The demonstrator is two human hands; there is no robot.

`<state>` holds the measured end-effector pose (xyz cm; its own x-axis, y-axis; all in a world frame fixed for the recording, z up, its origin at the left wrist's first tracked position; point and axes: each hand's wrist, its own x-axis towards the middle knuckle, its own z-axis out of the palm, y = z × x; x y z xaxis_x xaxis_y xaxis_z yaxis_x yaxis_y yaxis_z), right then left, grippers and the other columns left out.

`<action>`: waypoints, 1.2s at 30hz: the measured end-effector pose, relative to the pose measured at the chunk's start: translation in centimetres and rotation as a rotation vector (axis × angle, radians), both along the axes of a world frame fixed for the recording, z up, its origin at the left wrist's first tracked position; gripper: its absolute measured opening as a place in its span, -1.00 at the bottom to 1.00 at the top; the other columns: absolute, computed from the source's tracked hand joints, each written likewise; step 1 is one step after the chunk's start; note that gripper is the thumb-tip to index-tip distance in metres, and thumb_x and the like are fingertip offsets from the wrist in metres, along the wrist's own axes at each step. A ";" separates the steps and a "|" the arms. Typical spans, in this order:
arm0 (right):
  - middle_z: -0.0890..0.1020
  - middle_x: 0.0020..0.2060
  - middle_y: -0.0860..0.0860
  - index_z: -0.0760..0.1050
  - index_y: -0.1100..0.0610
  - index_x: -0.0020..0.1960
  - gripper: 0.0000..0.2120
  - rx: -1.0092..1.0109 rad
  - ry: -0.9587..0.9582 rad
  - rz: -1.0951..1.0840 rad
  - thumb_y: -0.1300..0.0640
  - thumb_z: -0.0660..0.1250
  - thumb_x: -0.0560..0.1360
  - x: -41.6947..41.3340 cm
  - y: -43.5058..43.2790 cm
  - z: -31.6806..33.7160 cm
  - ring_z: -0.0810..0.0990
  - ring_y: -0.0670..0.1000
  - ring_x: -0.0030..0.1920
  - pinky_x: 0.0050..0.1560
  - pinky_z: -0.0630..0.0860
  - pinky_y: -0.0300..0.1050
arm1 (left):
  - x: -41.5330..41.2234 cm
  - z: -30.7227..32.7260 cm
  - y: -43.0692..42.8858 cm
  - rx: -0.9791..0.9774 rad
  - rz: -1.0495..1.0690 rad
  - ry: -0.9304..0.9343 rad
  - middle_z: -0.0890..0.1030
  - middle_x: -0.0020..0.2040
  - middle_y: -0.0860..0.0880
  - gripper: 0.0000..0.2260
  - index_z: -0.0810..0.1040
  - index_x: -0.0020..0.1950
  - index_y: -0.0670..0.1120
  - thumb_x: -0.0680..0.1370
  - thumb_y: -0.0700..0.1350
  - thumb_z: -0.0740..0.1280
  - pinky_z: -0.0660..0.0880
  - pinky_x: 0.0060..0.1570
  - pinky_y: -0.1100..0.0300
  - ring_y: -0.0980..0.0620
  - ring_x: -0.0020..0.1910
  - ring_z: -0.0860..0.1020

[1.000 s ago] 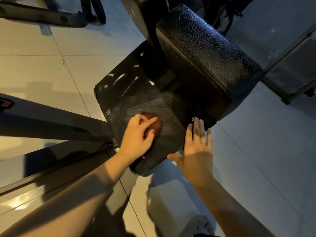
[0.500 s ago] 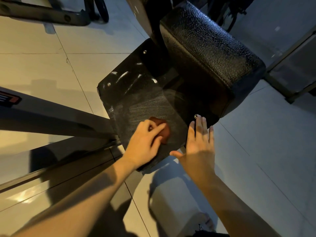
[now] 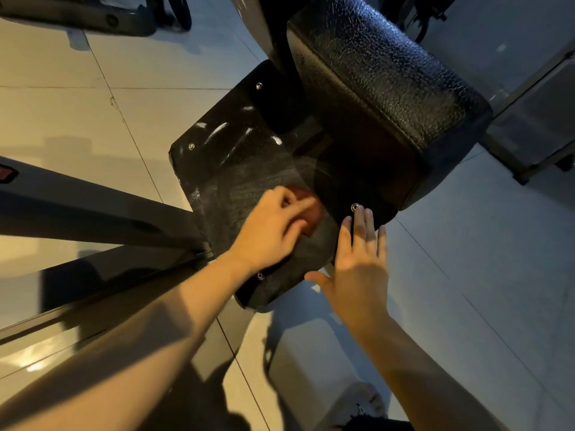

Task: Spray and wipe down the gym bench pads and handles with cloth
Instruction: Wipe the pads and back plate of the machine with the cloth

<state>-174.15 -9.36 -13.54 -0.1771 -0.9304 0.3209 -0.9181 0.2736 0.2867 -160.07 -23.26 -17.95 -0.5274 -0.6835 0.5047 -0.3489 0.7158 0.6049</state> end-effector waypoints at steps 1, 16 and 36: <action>0.19 0.58 0.31 0.24 0.35 0.56 0.16 0.003 -0.004 -0.001 -0.41 0.49 0.27 0.0 -0.1 -0.1 0.12 0.30 0.60 0.57 0.12 0.31 | 0.6 -0.6 -1.3 0.107 0.153 0.045 0.46 0.20 -0.10 -0.58 0.52 0.46 -0.02 0.60 0.00 0.29 0.41 0.25 0.03 -0.12 0.17 0.46; 0.12 0.61 0.28 0.17 0.30 0.60 0.18 0.080 0.005 -0.052 -0.46 0.43 0.29 0.3 -0.2 0.3 0.05 0.26 0.62 0.59 -0.04 0.24 | -3.5 4.0 -4.1 0.336 0.281 0.106 0.44 0.21 -0.08 -0.58 0.52 0.47 -0.02 0.61 -0.04 0.36 0.35 0.18 0.21 -0.10 0.22 0.47; 0.20 0.58 0.30 0.23 0.32 0.57 0.19 0.054 0.007 -0.048 -0.45 0.48 0.26 0.4 -0.1 0.3 0.14 0.28 0.60 0.57 0.11 0.29 | -4.2 4.1 -3.6 0.379 0.225 0.145 0.44 0.20 -0.10 -0.57 0.51 0.48 -0.02 0.60 -0.05 0.36 0.40 0.24 0.13 -0.12 0.22 0.46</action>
<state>-173.72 -9.50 -13.22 -0.2198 -0.9369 0.2718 -0.9024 0.3011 0.3082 -164.23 -26.83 -13.88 -0.2874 -0.9233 0.2550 -0.3629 0.3513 0.8631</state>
